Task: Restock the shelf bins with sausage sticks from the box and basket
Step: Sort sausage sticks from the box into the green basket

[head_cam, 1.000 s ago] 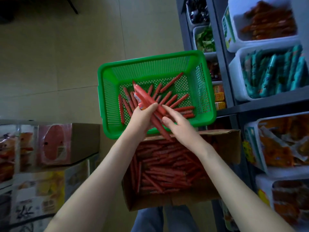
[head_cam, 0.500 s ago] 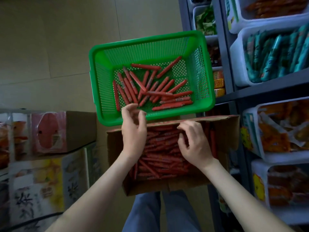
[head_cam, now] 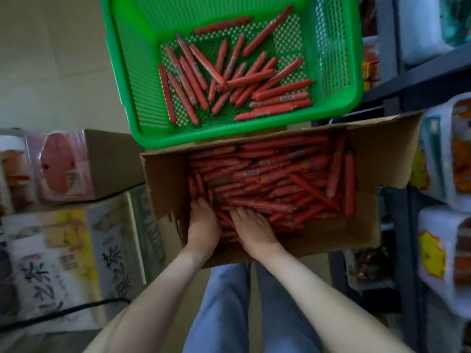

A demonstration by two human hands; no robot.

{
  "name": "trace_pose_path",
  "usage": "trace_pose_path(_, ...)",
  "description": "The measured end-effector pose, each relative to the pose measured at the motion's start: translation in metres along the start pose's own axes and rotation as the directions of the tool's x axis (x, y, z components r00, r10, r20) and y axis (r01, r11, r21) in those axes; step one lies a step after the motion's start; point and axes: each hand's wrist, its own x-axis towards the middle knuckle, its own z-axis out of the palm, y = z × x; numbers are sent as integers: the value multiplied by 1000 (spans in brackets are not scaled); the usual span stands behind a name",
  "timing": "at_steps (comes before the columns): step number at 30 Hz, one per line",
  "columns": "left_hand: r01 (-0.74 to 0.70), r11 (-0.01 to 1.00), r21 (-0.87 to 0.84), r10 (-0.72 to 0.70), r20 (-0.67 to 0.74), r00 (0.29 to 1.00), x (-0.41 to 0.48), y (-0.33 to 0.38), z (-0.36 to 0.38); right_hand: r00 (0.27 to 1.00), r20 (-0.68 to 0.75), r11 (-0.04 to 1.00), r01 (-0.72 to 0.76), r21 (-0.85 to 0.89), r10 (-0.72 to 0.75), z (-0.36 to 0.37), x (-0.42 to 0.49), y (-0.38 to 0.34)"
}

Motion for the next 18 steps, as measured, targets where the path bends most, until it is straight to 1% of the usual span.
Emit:
trace_pose_path(1,42,997,57,-42,-4,999,0,6,0,999,-29,1000,-15,-21,14,2,1,-2)
trace_pose_path(3,101,989,109,-106,46,993,2,11,6,999,-46,998,-26,-54,24,7,2,-2)
trace_pose_path(5,136,987,89,-145,107,984,-1,18,5,994,-83,995,-72,-71,66,9,-1,-1)
trace_pose_path(6,120,988,94,-131,128,983,-3,19,6,990,-108,990,-99,-95,89,9,-3,-1)
trace_pose_path(7,138,988,68,-146,132,981,-6,21,3,987,-122,985,-121,-121,106,8,-6,0)
trace_pose_path(8,165,986,2,-164,131,978,-6,21,2,986,-104,981,-145,-128,132,5,-8,2)
trace_pose_path(9,190,978,-85,-179,120,977,-5,22,3,989,-48,982,-147,-117,142,1,-9,6)
trace_pose_path(10,186,960,-211,-165,113,980,-2,23,4,989,-13,982,-146,-123,146,-2,-9,13)
trace_pose_path(11,210,920,-330,-171,142,975,-1,24,1,989,-5,982,-146,-123,146,-6,-10,22)
trace_pose_path(12,239,877,-417,-180,176,968,0,27,-2,989,24,984,-144,-104,147,-13,-14,30)
trace_pose_path(13,258,838,-480,-184,196,963,0,31,-5,992,13,990,-123,-74,124,-18,-20,40)
trace_pose_path(14,249,806,-537,-176,183,967,-1,35,-7,996,-40,996,-79,-50,77,-21,-29,50)
trace_pose_path(15,228,773,-593,-157,169,973,-3,39,-10,992,-126,998,-28,-51,22,-24,-39,59)
trace_pose_path(16,214,741,-636,-130,177,976,-7,43,-11,985,-175,998,-14,-63,2,-25,-49,68)
trace_pose_path(18,243,678,-694,-71,267,961,-11,51,-13,963,-269,992,-60,-107,29,-24,-62,93)
